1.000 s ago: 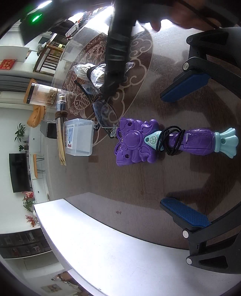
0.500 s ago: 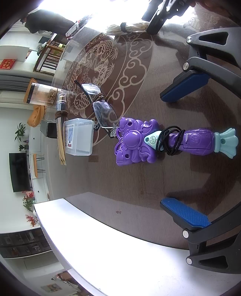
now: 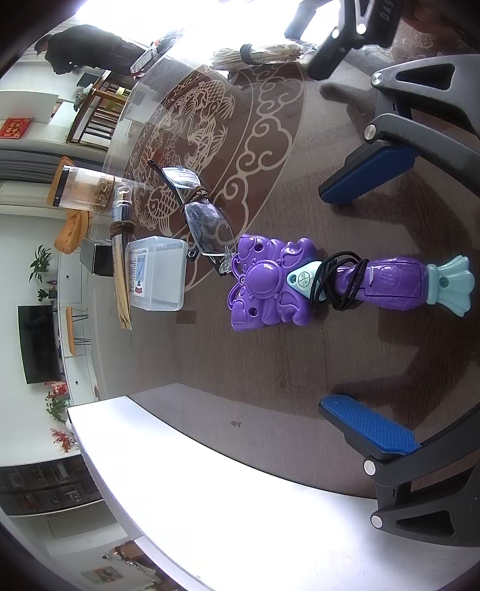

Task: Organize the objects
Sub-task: 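Carry the purple toy and stick bag into the bin and open both grippers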

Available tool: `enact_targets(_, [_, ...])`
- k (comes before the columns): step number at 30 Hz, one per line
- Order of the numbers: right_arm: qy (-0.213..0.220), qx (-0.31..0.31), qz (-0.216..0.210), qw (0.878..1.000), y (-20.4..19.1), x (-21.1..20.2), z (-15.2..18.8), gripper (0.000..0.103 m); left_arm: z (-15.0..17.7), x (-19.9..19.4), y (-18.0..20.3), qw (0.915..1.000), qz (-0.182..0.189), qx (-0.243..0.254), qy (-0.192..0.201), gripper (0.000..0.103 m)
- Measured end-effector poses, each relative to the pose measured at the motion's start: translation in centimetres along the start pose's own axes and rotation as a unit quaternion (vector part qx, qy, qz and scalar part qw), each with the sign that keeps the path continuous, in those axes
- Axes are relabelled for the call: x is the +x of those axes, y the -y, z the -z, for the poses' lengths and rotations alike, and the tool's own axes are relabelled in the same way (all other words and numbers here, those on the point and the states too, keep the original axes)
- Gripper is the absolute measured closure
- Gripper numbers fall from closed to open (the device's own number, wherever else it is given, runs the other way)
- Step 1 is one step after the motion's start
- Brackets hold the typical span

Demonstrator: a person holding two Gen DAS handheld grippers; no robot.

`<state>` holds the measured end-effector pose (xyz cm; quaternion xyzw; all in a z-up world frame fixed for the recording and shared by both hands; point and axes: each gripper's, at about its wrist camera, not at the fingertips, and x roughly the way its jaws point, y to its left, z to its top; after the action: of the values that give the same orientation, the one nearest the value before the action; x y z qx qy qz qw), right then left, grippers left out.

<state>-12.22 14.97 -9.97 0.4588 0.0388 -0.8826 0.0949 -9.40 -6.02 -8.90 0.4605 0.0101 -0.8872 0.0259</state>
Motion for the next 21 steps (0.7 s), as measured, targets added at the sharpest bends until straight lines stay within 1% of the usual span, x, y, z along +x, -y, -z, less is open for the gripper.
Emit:
enact_targets(2, [-0.004,-0.008,0.008,1.0,-0.2,0.2,-0.1,0.0,0.0,0.0,0.0,1.0,0.0,0.0,0.0,0.0])
enact_targets(3, [-0.004,-0.006,0.004,1.0,-0.1,0.2,-0.2,0.0,0.0,0.0,0.0,1.0,0.001,0.0,-0.001,0.0])
enact_targets(5, [0.001,0.016,-0.016,1.0,0.8,-0.2,-0.2,0.0,0.0,0.0,-0.1,1.0,0.004,0.003,-0.003,0.0])
enact_targets(7, [0.009,0.064,-0.048,0.997,2.6,-0.8,-0.1,0.0,0.0,-0.1,-0.1,0.9998,0.013,0.015,-0.007,0.0])
enact_targets(9, [0.02,0.114,-0.084,0.99,4.4,-1.4,0.3,0.0,0.2,-0.2,-0.2,0.9993,0.022,0.029,-0.011,0.0])
enact_targets(10, [0.022,0.129,-0.096,0.987,5.0,-1.6,0.5,0.0,0.2,-0.2,-0.3,0.9989,0.025,0.034,-0.017,0.0])
enact_targets(12, [0.02,0.147,-0.112,0.983,5.7,-1.8,0.7,0.0,0.0,-0.2,-0.4,0.9981,0.029,0.042,-0.033,0.0])
enact_targets(14, [0.009,0.151,-0.114,0.982,5.9,-1.8,0.6,0.0,-0.3,-0.1,-0.4,0.9972,0.032,0.049,-0.047,0.0])
enact_targets(15, [-0.002,0.147,-0.112,0.983,5.8,-1.6,0.2,0.0,-0.3,-0.1,-0.4,0.997,0.032,0.051,-0.05,0.003])
enact_targets(16, [-0.008,0.143,-0.109,0.984,5.6,-1.4,-0.3,0.0,-0.4,-0.3,-0.3,0.997,0.033,0.053,-0.044,0.01])
enact_targets(17, [-0.014,0.138,-0.103,0.985,5.4,-1.1,-1.0,0.0,-0.4,-0.7,-0.2,0.997,0.035,0.058,-0.037,0.032])
enact_targets(18, [-0.016,0.135,-0.097,0.986,5.2,-0.9,-1.8,0.0,-0.3,-1.2,0.1,0.9967,0.038,0.066,-0.029,0.065])
enact_targets(19, [-0.018,0.136,-0.094,0.986,5.0,-0.6,-2.4,0.0,-0.2,-1.5,0.6,0.9957,0.042,0.078,-0.027,0.082])
enact_targets(20, [-0.026,0.138,-0.091,0.986,5.0,0.1,-3.2,0.0,-0.1,-1.7,1.0,0.9952,0.037,0.086,-0.029,0.085])
enact_targets(21, [-0.042,0.142,-0.088,0.985,5.0,1.1,-3.9,0.002,0.2,-1.9,1.2,0.995,0.04,0.088,-0.027,0.085])
